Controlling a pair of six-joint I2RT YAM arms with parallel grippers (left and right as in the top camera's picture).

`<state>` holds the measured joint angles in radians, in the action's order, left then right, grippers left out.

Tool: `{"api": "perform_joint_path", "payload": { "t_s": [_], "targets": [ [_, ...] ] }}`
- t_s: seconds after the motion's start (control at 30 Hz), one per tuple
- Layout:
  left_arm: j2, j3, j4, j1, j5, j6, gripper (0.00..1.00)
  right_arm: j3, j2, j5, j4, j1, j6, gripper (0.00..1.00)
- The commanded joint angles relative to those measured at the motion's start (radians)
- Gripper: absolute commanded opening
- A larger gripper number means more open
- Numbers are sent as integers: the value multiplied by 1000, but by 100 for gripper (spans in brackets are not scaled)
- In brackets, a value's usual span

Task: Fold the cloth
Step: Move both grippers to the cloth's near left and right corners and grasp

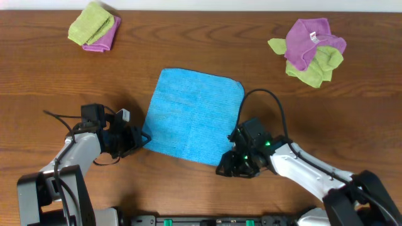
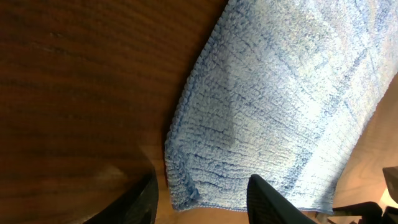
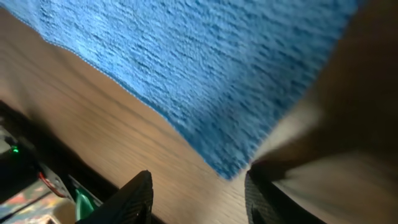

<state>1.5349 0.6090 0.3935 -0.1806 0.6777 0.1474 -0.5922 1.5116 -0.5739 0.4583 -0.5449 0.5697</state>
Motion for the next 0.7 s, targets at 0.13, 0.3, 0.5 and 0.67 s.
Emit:
{"api": "perform_joint_path", "payload": {
  "t_s": [0.13,0.3,0.5,0.67],
  "targets": [
    [14,-8,-7,-2,-31,-21,41,12,54,74,-32,-11,55,36],
    [14,-8,-25,-2,-31,-21,23,12,54,118,-32,-10,66,21],
    [14,-8,-31,-2,-31,-20,20,12,54,122,-22,20,66,50],
    [14,-8,-29,-2,-31,-20,31,11,54,113,45,66,114,51]
  ]
}}
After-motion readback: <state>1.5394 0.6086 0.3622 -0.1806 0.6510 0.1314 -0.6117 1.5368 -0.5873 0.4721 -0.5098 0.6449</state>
